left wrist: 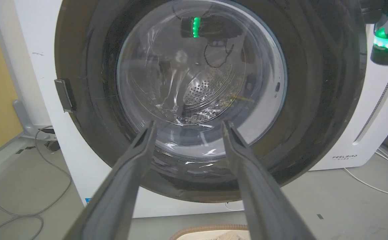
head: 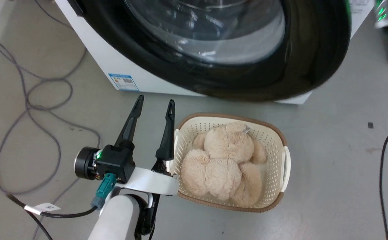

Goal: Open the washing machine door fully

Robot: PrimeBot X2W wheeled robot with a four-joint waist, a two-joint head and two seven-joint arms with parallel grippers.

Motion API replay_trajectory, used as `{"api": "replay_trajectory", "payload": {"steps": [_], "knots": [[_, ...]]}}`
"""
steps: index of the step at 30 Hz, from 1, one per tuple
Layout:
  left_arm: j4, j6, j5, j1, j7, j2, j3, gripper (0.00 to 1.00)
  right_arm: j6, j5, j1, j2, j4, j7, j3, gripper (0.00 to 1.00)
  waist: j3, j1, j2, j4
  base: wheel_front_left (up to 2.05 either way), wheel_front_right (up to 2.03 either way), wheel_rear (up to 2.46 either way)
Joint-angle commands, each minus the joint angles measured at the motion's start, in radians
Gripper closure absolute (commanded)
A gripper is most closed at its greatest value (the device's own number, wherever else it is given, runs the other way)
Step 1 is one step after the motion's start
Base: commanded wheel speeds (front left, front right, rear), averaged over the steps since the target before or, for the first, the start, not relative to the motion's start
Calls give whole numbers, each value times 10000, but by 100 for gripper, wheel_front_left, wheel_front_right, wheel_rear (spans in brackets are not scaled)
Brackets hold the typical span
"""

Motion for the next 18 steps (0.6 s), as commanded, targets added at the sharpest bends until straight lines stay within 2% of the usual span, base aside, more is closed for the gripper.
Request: {"api": "replay_trajectory", "payload": {"steps": [1, 18], "knots": [[66, 1, -26, 132, -53, 14, -8, 0, 10, 82, 342, 133, -72, 96, 30, 100, -256, 0, 0, 73, 0, 0, 0], [759, -252, 213, 1286, -53, 14, -5, 0, 10, 885, 2809, 228, -1062, 1319, 85, 100, -2068, 0, 0, 547, 0, 0, 0]]}}
